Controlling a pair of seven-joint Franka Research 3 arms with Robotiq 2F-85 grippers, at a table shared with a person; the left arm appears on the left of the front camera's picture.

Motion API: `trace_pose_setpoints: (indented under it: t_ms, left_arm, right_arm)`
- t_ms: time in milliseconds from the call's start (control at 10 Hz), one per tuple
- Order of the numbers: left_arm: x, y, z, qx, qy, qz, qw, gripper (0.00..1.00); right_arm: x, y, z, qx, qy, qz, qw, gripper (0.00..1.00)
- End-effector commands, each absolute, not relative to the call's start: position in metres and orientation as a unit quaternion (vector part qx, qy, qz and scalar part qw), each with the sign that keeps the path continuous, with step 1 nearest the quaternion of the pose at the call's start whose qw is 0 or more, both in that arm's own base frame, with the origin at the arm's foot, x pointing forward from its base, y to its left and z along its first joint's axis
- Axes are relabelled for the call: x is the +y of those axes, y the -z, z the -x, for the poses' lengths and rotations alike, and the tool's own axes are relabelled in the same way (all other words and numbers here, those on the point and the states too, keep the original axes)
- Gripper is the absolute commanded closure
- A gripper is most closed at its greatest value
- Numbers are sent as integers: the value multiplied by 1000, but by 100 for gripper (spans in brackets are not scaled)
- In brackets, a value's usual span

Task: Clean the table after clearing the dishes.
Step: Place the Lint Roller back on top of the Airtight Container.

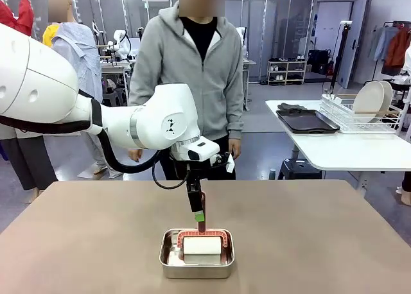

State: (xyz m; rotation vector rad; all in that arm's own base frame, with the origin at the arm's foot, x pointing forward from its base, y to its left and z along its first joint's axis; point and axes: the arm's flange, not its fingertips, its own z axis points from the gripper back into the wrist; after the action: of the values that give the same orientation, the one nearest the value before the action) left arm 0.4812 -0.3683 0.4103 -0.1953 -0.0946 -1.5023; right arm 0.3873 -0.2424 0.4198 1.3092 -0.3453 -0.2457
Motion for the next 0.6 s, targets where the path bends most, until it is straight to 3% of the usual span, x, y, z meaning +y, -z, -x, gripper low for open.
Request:
trace_pose_setpoints:
  t_ms: [0, 300, 500]
  left_arm:
    - [-366, -413, -480, -51, 675, 82, 731, 0]
    - [-357, -414, -482, -66, 658, 71, 747, 0]
    - [-365, -412, -484, -46, 679, 88, 728, 0]
  right_arm:
    - [-241, -423, -387, -164, 118, -602, 772, 0]
    - [-241, -423, -387, -164, 118, -602, 772, 0]
    - [-241, -423, -387, -164, 118, -602, 772, 0]
